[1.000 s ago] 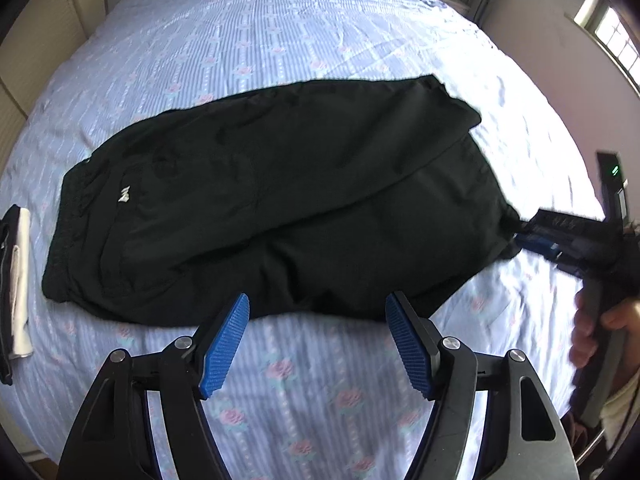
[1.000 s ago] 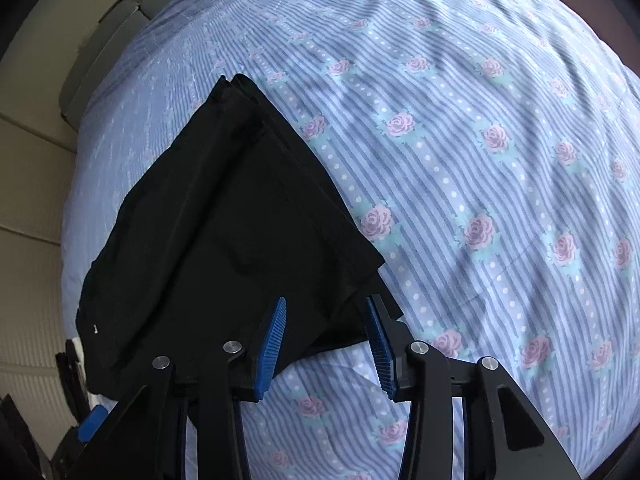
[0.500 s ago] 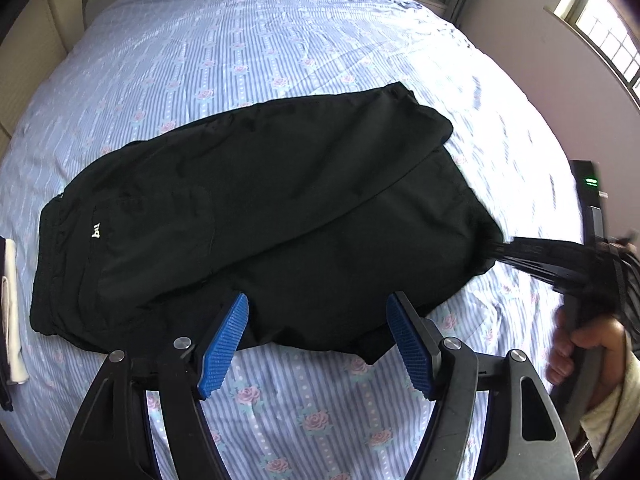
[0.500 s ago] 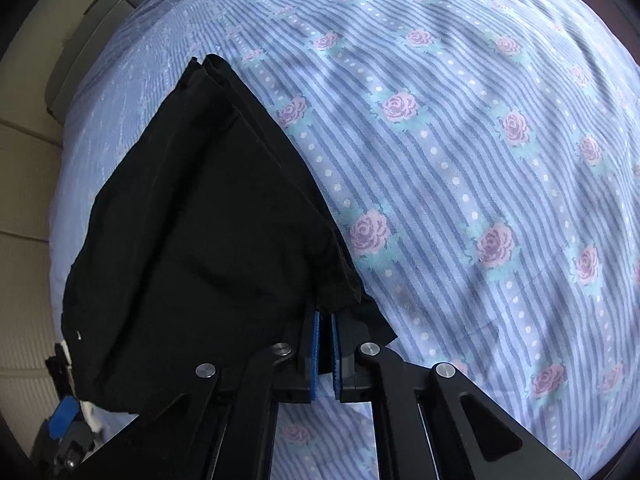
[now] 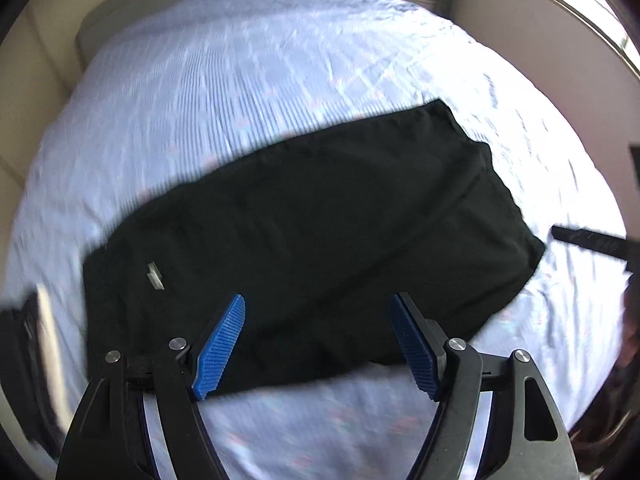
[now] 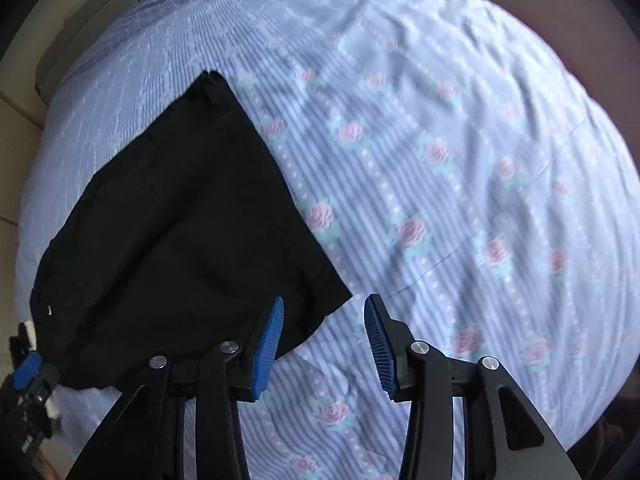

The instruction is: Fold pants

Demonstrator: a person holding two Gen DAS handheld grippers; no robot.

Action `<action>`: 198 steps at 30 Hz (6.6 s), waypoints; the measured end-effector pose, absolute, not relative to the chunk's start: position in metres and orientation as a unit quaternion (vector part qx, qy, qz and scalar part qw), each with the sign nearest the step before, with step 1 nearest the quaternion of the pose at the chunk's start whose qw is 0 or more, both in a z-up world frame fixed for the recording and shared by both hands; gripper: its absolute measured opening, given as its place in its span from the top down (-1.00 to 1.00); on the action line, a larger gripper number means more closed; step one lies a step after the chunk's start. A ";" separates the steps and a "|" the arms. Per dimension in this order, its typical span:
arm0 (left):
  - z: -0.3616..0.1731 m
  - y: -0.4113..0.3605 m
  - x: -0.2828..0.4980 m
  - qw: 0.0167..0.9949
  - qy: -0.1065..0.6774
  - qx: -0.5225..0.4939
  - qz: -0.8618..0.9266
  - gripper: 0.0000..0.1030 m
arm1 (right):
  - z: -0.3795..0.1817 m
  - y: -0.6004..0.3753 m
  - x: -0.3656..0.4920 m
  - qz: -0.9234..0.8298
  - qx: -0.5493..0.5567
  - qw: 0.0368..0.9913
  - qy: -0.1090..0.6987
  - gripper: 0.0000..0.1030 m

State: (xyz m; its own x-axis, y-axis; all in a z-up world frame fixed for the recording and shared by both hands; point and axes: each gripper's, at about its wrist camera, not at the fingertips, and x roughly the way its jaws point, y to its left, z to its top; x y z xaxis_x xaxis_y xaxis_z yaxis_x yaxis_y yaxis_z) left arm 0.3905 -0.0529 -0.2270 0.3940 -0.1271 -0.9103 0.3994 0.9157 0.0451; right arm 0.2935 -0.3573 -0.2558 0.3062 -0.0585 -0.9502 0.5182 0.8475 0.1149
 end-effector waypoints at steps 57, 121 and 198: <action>-0.258 -0.065 0.509 0.815 0.538 0.056 -0.207 -0.38 | -0.237 -0.379 0.471 -0.072 0.123 0.853 0.502 -0.15; -0.349 0.231 0.417 0.753 0.572 -0.326 -0.022 0.03 | -0.209 -0.077 0.253 -0.057 0.069 0.757 0.648 -0.37; -0.208 -0.194 0.407 0.798 0.551 0.148 -0.193 -0.49 | -0.193 -0.425 0.190 -0.110 0.270 0.776 0.560 -0.37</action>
State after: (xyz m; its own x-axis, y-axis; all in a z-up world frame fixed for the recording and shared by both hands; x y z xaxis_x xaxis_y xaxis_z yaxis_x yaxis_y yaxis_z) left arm 0.4075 -0.1943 -0.2079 0.3177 -0.1457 -0.9370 0.4716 0.8815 0.0228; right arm 0.1897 -0.4250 -0.1933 0.3497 0.1318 -0.9275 0.4719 0.8305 0.2960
